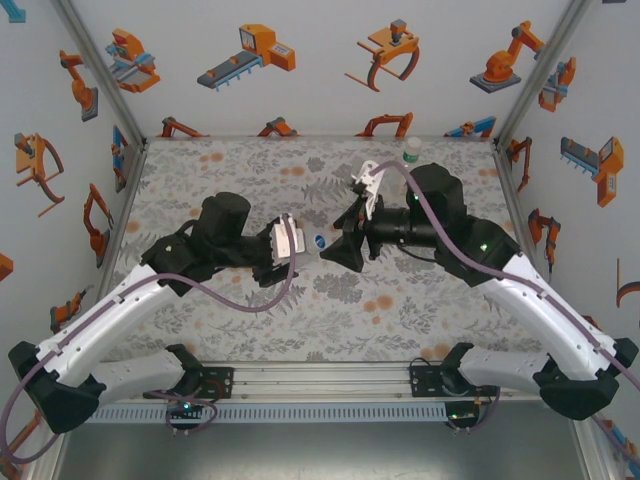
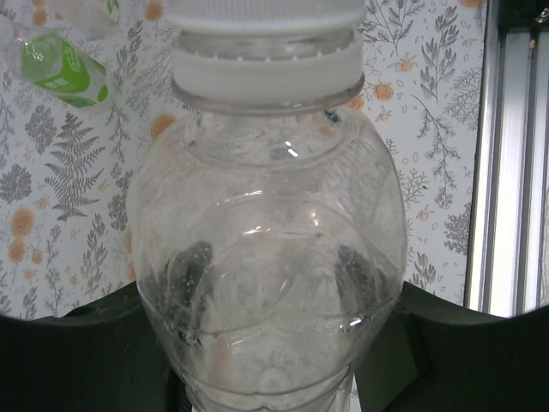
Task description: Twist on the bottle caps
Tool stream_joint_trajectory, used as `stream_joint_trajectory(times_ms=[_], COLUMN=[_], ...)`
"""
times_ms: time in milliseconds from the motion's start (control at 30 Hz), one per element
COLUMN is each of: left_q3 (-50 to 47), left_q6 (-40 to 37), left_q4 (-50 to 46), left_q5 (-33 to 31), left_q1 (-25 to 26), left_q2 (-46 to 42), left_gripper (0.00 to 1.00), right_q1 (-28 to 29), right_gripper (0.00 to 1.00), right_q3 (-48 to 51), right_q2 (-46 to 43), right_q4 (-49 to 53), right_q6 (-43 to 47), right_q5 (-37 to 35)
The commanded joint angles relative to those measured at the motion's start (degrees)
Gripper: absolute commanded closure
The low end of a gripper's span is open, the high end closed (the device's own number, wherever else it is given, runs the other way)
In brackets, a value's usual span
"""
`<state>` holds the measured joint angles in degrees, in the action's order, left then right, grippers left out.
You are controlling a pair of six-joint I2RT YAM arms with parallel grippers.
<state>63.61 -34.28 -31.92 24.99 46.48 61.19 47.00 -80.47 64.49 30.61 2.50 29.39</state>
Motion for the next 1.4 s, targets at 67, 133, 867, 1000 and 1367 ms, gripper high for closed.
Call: stream_joint_trajectory(times_ms=[67, 133, 867, 1000, 1367], left_q3=[-0.4, -0.21, -0.07, -0.04, -0.05], left_q6=[-0.19, 0.05, 0.13, 0.08, 0.07], left_q4=[0.98, 0.93, -0.1, -0.16, -0.15], left_q5=[3.38, 4.05, 4.49, 4.63, 4.26], left_q1=[0.19, 0.19, 0.3, 0.28, 0.33], left_q2=[-1.62, -1.83, -2.47, -2.57, -2.67], left_gripper=[1.0, 1.0, 1.0, 1.0, 1.0], right_q1=[0.02, 0.02, 0.11, 0.11, 0.11], right_gripper=[0.37, 0.39, 0.58, 0.59, 0.79], right_q3=[-4.84, -5.47, -3.27, -3.1, -2.66], right_q2=[2.09, 3.06, 5.29, 5.32, 5.12], right_q4=[6.86, 7.66, -0.46, -0.22, -0.84], right_q6=[25.32, 28.78, 29.84, 29.85, 26.72], right_q5=[12.38, 13.02, 16.4, 16.04, 14.62])
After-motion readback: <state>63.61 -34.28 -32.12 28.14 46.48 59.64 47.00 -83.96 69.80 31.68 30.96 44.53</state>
